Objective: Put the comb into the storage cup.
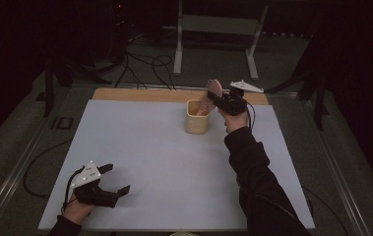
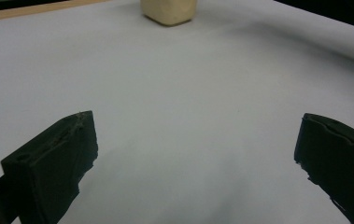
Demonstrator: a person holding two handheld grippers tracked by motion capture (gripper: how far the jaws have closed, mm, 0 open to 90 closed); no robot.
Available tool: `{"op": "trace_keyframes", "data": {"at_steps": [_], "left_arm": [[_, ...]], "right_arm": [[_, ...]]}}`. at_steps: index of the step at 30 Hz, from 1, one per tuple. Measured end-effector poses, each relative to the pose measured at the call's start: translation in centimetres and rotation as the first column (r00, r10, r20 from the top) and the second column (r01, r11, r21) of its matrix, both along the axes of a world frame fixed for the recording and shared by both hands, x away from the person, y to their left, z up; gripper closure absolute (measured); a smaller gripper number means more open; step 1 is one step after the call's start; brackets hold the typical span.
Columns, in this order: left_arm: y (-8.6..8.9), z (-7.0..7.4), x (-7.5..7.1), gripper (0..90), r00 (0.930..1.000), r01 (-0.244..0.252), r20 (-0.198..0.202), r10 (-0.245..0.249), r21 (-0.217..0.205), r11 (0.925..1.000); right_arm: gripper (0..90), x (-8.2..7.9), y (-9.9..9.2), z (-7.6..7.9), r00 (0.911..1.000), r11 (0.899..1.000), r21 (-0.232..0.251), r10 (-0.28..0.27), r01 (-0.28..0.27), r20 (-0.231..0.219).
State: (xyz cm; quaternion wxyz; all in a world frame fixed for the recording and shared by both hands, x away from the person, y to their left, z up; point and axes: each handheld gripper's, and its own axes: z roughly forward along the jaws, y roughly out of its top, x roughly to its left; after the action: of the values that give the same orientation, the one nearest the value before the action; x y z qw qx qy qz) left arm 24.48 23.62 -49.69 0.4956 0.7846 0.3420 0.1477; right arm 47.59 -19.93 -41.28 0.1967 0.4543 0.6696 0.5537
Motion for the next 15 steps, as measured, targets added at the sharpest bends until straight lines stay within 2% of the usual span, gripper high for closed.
{"op": "trace_keyframes", "data": {"at_steps": [6, 9, 10, 14, 15], "left_arm": [[-0.07, -0.06, 0.04, 0.1, 1.0000, 0.003, -0.003, -0.003, 0.000, 1.0000], [-0.10, -0.05, 0.01, 0.1, 1.0000, 0.008, -0.002, -0.008, 0.004, 1.0000], [-0.10, -0.04, 0.02, 0.1, 1.0000, 0.008, -0.002, -0.008, 0.000, 1.0000], [-0.04, -0.02, -0.02, 0.1, 1.0000, 0.002, 0.001, -0.002, 0.000, 1.0000], [-0.04, -0.01, -0.01, 0.1, 1.0000, 0.001, 0.000, -0.001, 0.000, 1.0000]], "right_arm": [[59.5, -0.18, -0.33, -0.06, 1.0000, 1.000, -0.027, -0.010, 0.010, 0.002], [53.8, -0.19, -0.45, -0.20, 0.9999, 0.999, -0.032, -0.011, 0.011, -0.003], [50.1, -0.18, -0.48, -0.25, 0.9999, 0.999, -0.036, -0.009, 0.009, -0.009], [18.1, 0.04, -0.62, -0.47, 0.9973, 0.999, -0.030, -0.014, 0.012, -0.071], [12.4, 0.10, -0.67, -0.54, 0.9962, 1.000, -0.025, -0.020, 0.018, -0.084]]}}
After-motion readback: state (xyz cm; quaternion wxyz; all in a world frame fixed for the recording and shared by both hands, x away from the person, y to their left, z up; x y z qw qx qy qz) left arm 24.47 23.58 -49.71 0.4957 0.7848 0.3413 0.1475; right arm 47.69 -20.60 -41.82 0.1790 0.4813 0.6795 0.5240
